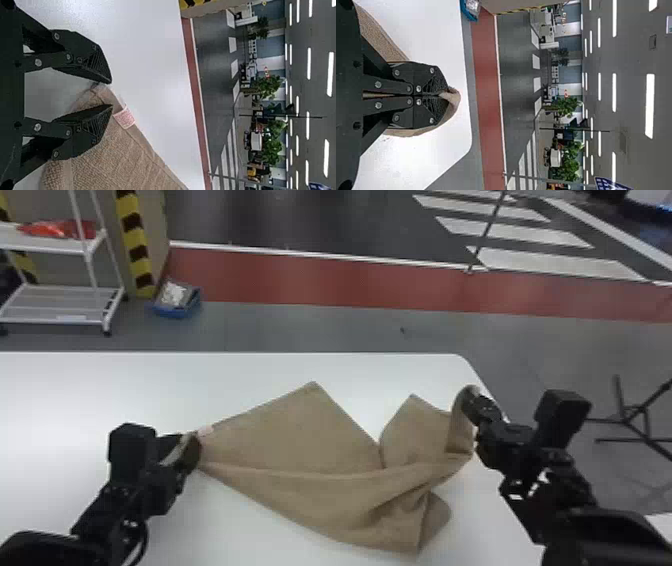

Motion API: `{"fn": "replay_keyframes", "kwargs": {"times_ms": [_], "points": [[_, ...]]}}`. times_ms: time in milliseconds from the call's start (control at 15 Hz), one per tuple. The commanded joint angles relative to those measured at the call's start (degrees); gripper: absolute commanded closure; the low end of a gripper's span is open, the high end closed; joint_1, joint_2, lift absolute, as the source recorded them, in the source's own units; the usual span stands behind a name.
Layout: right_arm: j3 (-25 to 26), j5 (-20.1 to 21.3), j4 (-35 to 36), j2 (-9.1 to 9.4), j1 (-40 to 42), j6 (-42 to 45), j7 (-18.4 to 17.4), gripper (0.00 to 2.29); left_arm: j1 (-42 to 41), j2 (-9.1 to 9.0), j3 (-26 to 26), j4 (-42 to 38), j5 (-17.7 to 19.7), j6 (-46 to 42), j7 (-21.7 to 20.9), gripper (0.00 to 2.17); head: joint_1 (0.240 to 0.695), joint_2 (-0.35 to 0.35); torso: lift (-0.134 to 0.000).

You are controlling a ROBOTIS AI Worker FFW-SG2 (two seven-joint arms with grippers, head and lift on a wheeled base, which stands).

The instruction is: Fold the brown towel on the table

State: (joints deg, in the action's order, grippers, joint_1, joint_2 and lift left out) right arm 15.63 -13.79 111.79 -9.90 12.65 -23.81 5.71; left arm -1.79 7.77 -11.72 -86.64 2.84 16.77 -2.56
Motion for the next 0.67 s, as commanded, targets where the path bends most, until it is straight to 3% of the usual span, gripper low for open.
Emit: {"fn": "replay_keyframes", "kwargs": {"times_ms": [0,67,267,467,600], "points": [[0.0,-0.2,0.0,-0.03,-0.1,-0.1,0.0,1.56,-0.7,0.05,0.5,-1.6,0.1,-0.1,1.1,1.30,0.695,-0.224,-0.110],[-0.1,-0.2,0.1,-0.12,-0.2,-0.1,0.0,1.56,-1.6,0.14,0.6,-2.9,0.2,-0.6,1.9,1.46,0.695,-0.222,-0.110],[0.2,0.1,0.4,-0.91,-0.4,0.1,0.8,1.56,-6.0,0.23,3.9,-13.6,0.9,2.0,2.2,1.48,0.695,-0.215,-0.110],[1.8,0.1,0.7,-4.16,-0.4,-1.5,2.2,1.56,-11.6,0.40,11.2,-28.8,0.9,8.5,2.9,1.47,0.695,-0.193,-0.110],[5.9,-0.8,2.0,-4.87,-0.2,-4.4,2.1,1.56,-14.2,0.40,17.7,-39.8,2.0,19.2,2.3,1.47,0.695,-0.176,-0.110]]}}
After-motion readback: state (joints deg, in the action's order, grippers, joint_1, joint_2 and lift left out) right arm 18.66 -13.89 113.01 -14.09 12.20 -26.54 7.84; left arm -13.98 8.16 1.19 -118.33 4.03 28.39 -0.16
